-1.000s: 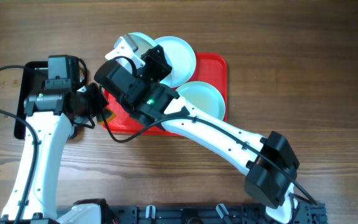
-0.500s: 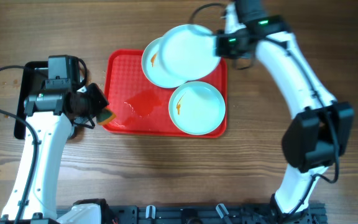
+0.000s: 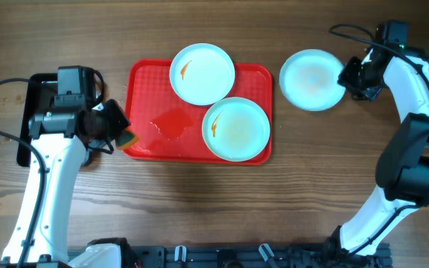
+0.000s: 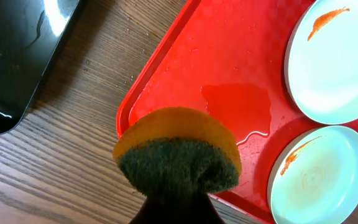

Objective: Clean dirty plates on tray and stack at the side
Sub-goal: 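Lift the cleaned plate with the right gripper and place it right of the tray, then move the right gripper back and grasp the top plate's rim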

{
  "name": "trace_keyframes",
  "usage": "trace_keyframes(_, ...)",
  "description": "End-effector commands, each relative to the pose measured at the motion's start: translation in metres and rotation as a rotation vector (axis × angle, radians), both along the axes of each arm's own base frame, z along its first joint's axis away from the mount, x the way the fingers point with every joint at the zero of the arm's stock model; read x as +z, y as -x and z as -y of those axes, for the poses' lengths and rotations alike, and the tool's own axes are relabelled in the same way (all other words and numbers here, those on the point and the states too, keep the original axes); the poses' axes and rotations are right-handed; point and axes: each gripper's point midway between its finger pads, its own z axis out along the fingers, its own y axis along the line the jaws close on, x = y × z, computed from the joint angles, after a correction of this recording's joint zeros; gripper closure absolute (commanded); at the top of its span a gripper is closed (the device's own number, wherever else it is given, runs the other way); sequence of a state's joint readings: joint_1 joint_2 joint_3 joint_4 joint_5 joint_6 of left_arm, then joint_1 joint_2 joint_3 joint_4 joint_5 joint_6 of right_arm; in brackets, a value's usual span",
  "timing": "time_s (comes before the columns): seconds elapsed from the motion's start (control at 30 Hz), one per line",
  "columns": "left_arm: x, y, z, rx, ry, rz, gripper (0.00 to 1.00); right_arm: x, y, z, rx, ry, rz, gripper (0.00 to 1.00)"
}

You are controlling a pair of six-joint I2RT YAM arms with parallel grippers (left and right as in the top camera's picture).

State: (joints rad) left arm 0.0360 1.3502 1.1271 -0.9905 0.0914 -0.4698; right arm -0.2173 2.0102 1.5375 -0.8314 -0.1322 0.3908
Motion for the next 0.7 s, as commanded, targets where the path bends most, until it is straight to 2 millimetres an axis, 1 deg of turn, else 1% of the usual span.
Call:
trace_keyframes(0.0,0.000,-0.002,-0.004,0.018,-0.008,0.003,0.96,0.010,0.003,-0.035,0.113,-0.123,0.022,0.50)
trace_keyframes(0.07,0.000,-0.003,-0.004,0.018,-0.008,0.004,0.96,0.026,0.002,-0.060,0.186,-0.239,0.063,0.46)
trace_keyframes(0.1,0.000,-0.003,-0.004,0.018,-0.008,0.004,0.96,0.043,-0.002,-0.083,0.292,-0.321,0.132,0.37)
trace_keyframes(0.13,0.000,-0.003,-0.004,0.016,-0.008,0.006,0.96,0.057,-0.005,-0.104,0.372,-0.375,0.180,0.14)
trace_keyframes(0.17,0.000,-0.004,-0.004,0.016,-0.008,0.006,0.96,0.065,-0.008,-0.123,0.431,-0.388,0.204,0.06)
trace_keyframes(0.23,-0.002,-0.004,-0.003,0.018,-0.005,0.000,0.96,0.068,-0.014,-0.157,0.516,-0.336,0.229,0.04)
trace_keyframes(0.3,-0.006,-0.004,-0.003,0.017,-0.005,-0.017,0.96,0.061,-0.010,-0.193,0.571,-0.251,0.194,0.01)
trace_keyframes(0.4,-0.011,-0.004,-0.003,0.017,-0.005,-0.033,0.96,0.058,-0.006,-0.233,0.655,-0.120,0.143,0.00)
trace_keyframes(0.43,-0.012,-0.004,-0.003,0.017,-0.005,-0.036,0.96,0.057,-0.012,-0.248,0.685,-0.093,0.138,0.01)
trace_keyframes(0.5,-0.012,-0.004,-0.003,0.017,-0.004,-0.036,0.96,0.054,-0.044,-0.261,0.661,0.013,0.236,0.00)
trace_keyframes(0.53,-0.012,-0.004,-0.003,0.017,-0.004,-0.037,0.96,0.050,-0.054,-0.263,0.649,0.063,0.267,0.00)
trace_keyframes(0.57,-0.012,-0.003,-0.003,0.017,-0.005,-0.041,0.96,0.044,-0.062,-0.268,0.628,0.091,0.287,0.00)
trace_keyframes(0.63,-0.012,-0.002,-0.003,0.017,-0.005,-0.043,0.96,0.027,-0.066,-0.280,0.619,0.074,0.285,0.02)
trace_keyframes(0.67,-0.012,-0.003,-0.003,0.017,-0.004,-0.039,0.96,0.011,-0.068,-0.285,0.590,0.058,0.265,0.13)
